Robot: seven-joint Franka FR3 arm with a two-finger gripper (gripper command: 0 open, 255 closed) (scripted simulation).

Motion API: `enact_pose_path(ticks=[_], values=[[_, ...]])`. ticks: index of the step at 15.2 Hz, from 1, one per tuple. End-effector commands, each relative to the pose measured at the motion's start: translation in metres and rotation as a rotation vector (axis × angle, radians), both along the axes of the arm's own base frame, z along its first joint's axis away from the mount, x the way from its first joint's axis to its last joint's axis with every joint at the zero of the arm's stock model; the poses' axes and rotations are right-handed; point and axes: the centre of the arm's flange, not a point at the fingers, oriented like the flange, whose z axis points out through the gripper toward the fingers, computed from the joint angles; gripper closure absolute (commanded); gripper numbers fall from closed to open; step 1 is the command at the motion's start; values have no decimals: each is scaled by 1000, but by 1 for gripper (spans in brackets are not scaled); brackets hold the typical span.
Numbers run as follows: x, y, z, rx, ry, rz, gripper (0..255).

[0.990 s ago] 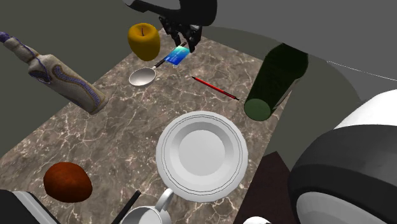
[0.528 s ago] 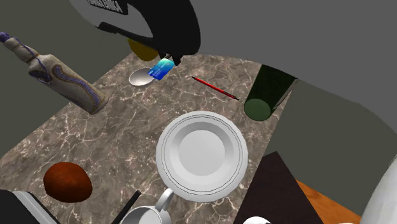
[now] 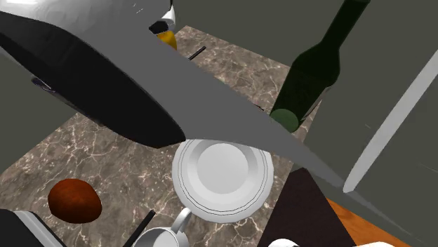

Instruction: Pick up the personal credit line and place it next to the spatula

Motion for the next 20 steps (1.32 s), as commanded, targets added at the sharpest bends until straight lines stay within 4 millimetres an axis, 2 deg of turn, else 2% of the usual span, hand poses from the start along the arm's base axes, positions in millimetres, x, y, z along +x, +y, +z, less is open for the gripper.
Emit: enact_pose_path(ticks=[1,14,15,20], values=[[-18,25,-1,0,0,-1,255],[-117,164,0,0,0,-1,255],[-121,169,0,0,0,-1,255],[-121,169,-26,0,0,-1,255]])
